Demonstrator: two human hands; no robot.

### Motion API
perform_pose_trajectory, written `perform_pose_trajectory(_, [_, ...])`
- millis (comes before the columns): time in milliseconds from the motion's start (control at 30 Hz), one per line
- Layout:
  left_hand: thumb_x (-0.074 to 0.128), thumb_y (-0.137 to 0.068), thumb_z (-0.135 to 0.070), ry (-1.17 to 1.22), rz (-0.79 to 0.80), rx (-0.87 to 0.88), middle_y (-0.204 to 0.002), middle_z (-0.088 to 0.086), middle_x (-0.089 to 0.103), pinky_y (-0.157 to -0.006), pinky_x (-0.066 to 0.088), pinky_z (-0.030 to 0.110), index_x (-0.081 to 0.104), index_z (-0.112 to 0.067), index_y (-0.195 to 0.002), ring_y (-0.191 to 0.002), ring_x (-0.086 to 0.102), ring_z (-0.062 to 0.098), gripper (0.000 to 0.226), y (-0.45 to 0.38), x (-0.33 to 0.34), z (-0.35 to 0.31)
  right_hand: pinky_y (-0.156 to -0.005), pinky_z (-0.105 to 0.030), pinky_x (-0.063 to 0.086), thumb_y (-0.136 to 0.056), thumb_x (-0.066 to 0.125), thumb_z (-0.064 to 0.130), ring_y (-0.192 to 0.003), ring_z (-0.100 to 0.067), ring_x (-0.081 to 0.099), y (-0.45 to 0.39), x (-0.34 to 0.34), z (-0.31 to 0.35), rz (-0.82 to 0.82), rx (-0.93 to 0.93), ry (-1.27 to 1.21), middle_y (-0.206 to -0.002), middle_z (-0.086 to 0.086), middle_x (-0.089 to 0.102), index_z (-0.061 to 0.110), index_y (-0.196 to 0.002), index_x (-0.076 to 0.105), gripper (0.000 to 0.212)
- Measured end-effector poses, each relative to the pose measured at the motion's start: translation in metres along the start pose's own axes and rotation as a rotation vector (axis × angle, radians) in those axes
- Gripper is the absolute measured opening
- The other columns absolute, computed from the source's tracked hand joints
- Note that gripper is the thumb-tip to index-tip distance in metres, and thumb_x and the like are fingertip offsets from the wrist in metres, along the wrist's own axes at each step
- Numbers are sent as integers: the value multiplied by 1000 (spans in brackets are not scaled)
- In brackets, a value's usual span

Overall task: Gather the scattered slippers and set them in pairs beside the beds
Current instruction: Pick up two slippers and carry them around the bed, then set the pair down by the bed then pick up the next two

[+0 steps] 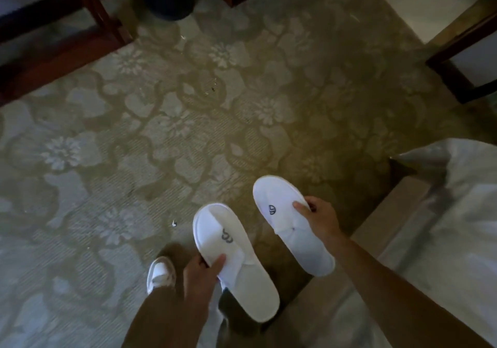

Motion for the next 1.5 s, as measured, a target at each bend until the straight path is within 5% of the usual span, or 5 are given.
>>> perform_pose_trajectory(167, [82,-75,-26,21,-25,-82,-94,15,77,-79,59,40,73,-2,-102,-83,72,27,38,-109,89,70,-59,-21,41,-80,70,41,-73,-8,59,-113,63,-84,60,-54,106,-83,2,65,22,-93,63,24])
perform_pose_trajectory(500, [75,-82,-25,105,-99,-107,-117,19,72,-89,51,32,68,2,-119,-110,67,33,46,-260,190,159,-71,-23,45,-82,72,19,-90,-25,61,-241,141,-242,72,-88,144,-96,-10,66,5,-105,67,28])
perform_pose_trajectory(900, [83,-72,-11,70,-253,-131,-125,24,64,-95,51,46,52,4,-123,-115,63,37,62,-297,200,177,-79,-38,49,-77,75,17,-86,-24,61,-269,172,-282,-89,-44,36,-90,-6,63,8,-100,61,29])
perform_pose_trajectory(1267, [78,-73,-47,-445,-336,-197,-152,25,31,-111,32,46,30,4,-148,-141,33,40,103,-284,187,156,-92,-40,44,-78,73,26,-106,-36,57,-239,175,-278,-272,-74,212,-110,-23,61,-1,-105,64,40])
perform_pose_trajectory(1500, [59,-93,-12,-434,224,-208,-94,21,67,-74,57,38,64,0,-86,-89,65,36,15,-151,146,61,-96,-35,46,-85,67,29,-106,-23,56,-45,156,-233,93,357,-149,-113,-8,55,6,-122,49,48])
Point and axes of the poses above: each hand's wrist, its own y-axis away from the middle knuckle, its own x-axis out of the palm, z = x × y, the point moved 9 cm from there along -y, towards the middle knuckle
